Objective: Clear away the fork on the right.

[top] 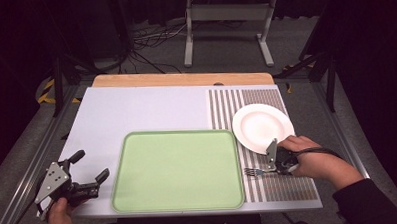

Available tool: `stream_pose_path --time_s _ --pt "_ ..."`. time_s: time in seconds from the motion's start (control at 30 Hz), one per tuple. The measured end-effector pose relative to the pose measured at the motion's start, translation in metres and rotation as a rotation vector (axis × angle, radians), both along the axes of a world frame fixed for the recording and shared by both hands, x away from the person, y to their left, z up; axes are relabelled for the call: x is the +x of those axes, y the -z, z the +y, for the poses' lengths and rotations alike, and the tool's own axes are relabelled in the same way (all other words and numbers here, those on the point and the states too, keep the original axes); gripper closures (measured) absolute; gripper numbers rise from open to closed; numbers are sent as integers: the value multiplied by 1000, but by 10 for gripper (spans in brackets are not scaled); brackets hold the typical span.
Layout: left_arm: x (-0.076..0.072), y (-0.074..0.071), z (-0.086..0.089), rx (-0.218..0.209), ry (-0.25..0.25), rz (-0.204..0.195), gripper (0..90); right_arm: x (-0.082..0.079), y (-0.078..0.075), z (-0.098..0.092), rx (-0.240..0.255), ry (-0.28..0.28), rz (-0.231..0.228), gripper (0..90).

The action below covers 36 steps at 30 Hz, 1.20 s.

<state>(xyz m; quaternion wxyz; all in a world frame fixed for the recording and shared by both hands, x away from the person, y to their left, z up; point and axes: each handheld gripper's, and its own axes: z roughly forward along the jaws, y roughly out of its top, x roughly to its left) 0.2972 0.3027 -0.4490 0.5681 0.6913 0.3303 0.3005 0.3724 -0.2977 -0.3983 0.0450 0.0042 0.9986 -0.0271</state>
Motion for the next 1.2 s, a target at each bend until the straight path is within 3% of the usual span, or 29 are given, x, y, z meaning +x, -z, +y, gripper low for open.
stream_pose_path --time_s 0.3,0.77,1.2 --pt "0 0 0 1 -1 1 7 -2 -18 5 18 1 -32 781" --pt "0 0 0 1 -1 1 7 0 -32 20 61 -4 -63 780" --pt "0 0 0 1 1 -1 7 2 -45 49 86 -35 -80 780"
